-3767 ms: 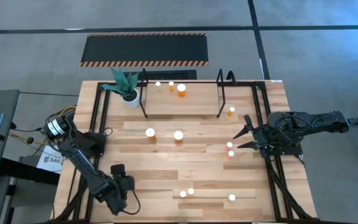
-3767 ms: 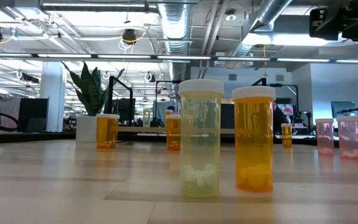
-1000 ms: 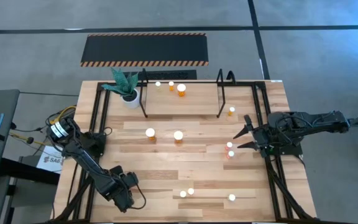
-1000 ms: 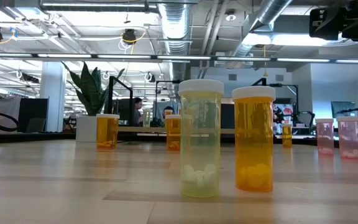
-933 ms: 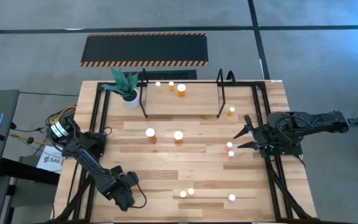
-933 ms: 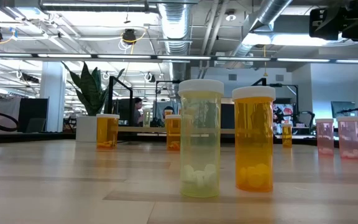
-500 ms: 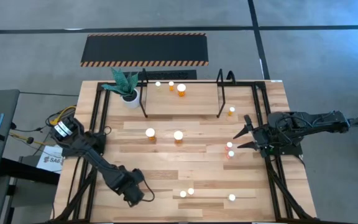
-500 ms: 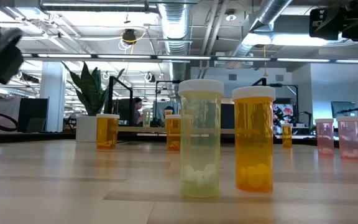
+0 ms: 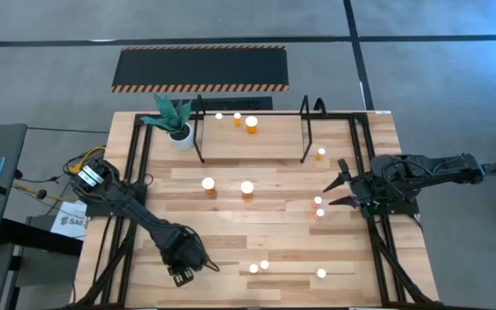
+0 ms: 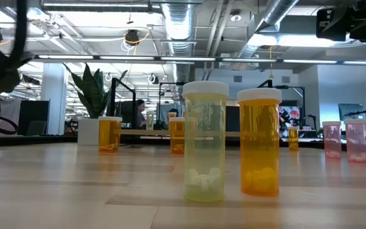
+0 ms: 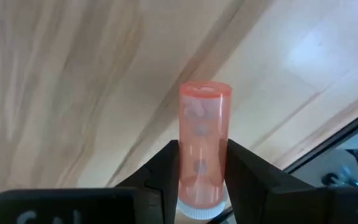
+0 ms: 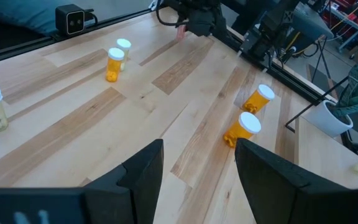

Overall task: Pick and place medicine bottles onto shelf by color
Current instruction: Put the bottom left pink pill bottle on the shelf

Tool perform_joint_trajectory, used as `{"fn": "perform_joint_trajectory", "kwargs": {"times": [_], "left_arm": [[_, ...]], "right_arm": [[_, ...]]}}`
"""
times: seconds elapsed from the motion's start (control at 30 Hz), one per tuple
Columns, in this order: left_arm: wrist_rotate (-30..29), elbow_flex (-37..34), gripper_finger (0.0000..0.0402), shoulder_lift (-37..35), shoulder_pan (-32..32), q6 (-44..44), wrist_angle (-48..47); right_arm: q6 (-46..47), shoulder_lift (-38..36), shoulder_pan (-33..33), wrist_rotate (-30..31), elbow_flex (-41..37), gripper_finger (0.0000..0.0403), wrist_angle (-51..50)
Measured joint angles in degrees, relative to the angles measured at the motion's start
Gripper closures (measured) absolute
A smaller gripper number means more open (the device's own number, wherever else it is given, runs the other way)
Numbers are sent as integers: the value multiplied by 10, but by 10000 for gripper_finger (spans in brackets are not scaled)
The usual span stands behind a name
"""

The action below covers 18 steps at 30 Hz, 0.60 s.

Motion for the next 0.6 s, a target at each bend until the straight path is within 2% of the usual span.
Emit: {"fn": "perform_joint_trajectory", "kwargs": {"times": [0.17, 0.33, 0.43, 0.6], "left_arm": [[21, 0, 307, 0, 17, 1, 0], [131, 1, 307, -1, 27, 7, 0], [171, 1, 307, -1, 30, 4, 4], [248, 1, 307, -1, 38, -65, 40]], "right_arm": [[0, 0, 0, 0, 0, 180, 0], [0, 0, 0, 0, 0, 180, 0], [0, 0, 0, 0, 0, 180, 0], [0, 0, 0, 0, 0, 180, 0]]}}
